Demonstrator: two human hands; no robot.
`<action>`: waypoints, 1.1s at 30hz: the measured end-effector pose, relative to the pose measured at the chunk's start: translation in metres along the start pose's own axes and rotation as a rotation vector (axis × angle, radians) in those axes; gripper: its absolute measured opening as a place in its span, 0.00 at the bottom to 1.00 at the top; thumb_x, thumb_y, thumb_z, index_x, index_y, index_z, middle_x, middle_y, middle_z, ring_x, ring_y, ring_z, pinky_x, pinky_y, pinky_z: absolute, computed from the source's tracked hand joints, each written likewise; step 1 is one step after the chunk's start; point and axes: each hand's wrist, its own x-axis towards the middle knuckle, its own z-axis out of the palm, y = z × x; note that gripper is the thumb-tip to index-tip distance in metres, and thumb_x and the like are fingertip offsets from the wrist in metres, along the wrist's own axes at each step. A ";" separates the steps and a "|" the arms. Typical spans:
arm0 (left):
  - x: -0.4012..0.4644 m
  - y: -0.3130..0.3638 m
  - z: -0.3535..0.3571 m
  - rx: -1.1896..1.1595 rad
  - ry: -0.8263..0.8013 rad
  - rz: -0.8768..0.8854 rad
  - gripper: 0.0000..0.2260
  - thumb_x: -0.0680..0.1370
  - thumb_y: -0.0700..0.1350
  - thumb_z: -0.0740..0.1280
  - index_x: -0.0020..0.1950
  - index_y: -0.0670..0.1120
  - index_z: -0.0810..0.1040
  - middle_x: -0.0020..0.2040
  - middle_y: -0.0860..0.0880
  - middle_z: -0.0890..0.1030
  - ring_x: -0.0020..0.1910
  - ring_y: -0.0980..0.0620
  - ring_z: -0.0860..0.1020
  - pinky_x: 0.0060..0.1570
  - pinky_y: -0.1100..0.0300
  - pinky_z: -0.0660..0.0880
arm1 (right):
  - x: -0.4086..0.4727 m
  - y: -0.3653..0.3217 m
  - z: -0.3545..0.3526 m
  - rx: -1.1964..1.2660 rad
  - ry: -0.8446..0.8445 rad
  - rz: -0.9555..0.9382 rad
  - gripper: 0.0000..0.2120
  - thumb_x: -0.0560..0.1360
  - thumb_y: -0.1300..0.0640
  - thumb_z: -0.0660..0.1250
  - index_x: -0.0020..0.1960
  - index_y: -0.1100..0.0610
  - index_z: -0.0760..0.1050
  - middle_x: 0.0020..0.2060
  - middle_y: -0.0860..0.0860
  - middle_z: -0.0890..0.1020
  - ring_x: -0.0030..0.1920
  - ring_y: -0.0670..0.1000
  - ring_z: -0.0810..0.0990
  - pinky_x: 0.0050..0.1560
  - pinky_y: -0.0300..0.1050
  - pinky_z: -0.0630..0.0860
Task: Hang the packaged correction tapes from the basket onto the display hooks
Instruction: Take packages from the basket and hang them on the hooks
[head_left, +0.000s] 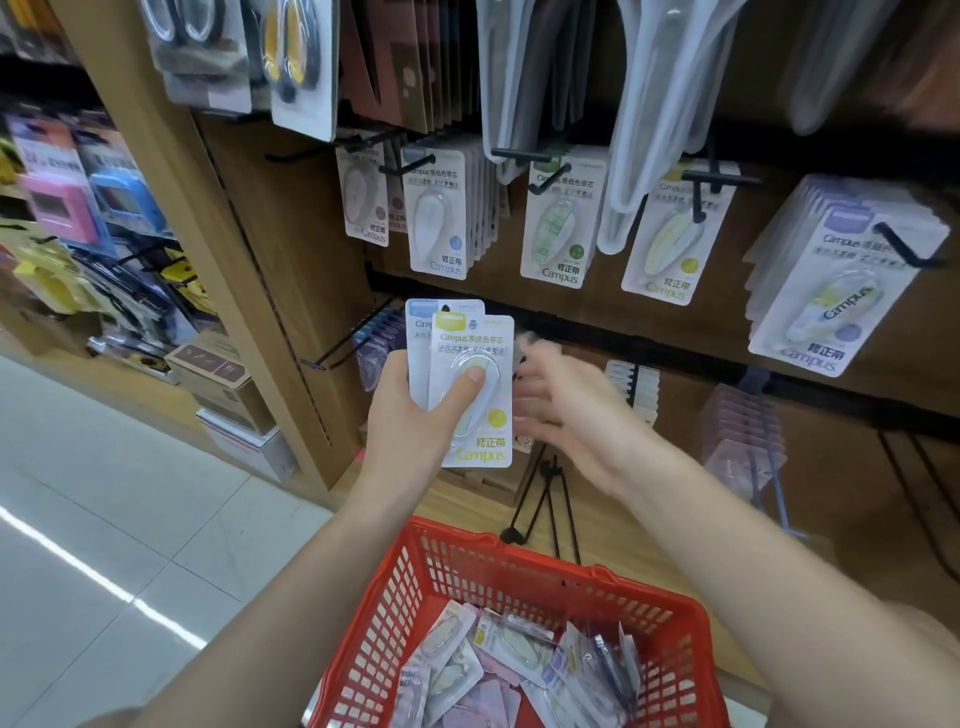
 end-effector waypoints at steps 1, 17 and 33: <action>-0.001 0.000 0.001 0.011 0.004 0.005 0.17 0.76 0.58 0.75 0.60 0.56 0.77 0.55 0.57 0.84 0.51 0.58 0.85 0.42 0.56 0.85 | -0.008 0.003 0.000 -0.005 -0.091 -0.008 0.15 0.83 0.45 0.66 0.59 0.56 0.82 0.51 0.56 0.88 0.52 0.55 0.88 0.54 0.50 0.86; -0.021 0.008 0.012 -0.032 -0.089 0.027 0.11 0.84 0.56 0.63 0.57 0.51 0.78 0.57 0.47 0.84 0.57 0.48 0.84 0.54 0.46 0.82 | -0.042 0.021 -0.019 0.063 0.009 -0.148 0.08 0.82 0.60 0.70 0.61 0.59 0.79 0.55 0.56 0.88 0.56 0.57 0.87 0.62 0.62 0.81; 0.073 0.075 -0.040 -0.021 0.118 0.084 0.06 0.84 0.48 0.65 0.60 0.52 0.76 0.57 0.53 0.83 0.54 0.54 0.84 0.41 0.61 0.81 | -0.096 -0.012 -0.131 0.193 0.501 -0.407 0.10 0.81 0.65 0.66 0.59 0.56 0.82 0.54 0.51 0.88 0.58 0.54 0.86 0.68 0.63 0.77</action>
